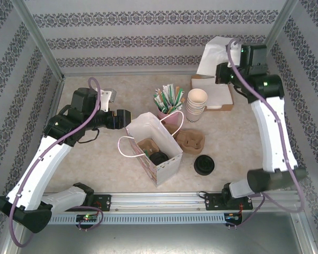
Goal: Pack the takeout coffee
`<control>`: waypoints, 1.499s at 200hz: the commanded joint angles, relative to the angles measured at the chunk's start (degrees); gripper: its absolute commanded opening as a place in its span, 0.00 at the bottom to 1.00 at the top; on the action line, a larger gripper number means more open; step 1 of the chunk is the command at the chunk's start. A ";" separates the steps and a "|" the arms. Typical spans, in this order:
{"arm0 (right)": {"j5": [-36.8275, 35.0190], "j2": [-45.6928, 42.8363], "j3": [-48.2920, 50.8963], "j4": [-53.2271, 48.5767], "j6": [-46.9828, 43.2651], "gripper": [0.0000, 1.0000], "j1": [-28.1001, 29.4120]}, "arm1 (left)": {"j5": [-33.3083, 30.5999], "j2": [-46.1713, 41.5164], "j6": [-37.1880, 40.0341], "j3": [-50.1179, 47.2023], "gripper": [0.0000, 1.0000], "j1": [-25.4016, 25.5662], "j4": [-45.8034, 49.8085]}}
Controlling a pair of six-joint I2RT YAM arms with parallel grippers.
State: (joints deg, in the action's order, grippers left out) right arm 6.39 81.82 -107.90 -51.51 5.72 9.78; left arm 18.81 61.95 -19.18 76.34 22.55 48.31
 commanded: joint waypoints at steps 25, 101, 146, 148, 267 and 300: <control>-13.61 -7.67 2.93 -0.51 -13.44 0.00 23.03 | 0.52 -1.39 -1.34 -3.15 0.79 0.66 -5.22; -24.99 -4.67 -1.93 -3.47 -6.03 0.00 49.72 | -1.67 -0.65 -1.25 -3.80 0.80 0.71 -5.59; -38.23 -1.28 -2.71 -9.28 -4.40 0.00 59.14 | -3.47 -2.66 -1.19 -5.36 0.80 0.66 -4.73; -38.54 -1.17 -2.68 -9.48 -4.29 0.00 59.26 | -3.59 -2.72 -1.23 -5.42 0.80 0.66 -4.72; -62.12 -6.42 -2.23 -17.54 -11.94 0.00 68.06 | -6.04 0.07 -2.25 -3.34 0.80 0.66 -3.05; -64.17 -5.58 -2.42 -23.95 -9.41 0.00 70.67 | -6.53 1.07 -1.98 -2.26 0.80 0.66 -2.38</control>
State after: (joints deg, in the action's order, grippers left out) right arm -53.19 75.77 -109.40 -68.79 -4.14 79.37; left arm 13.37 62.50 -21.04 71.53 22.55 44.58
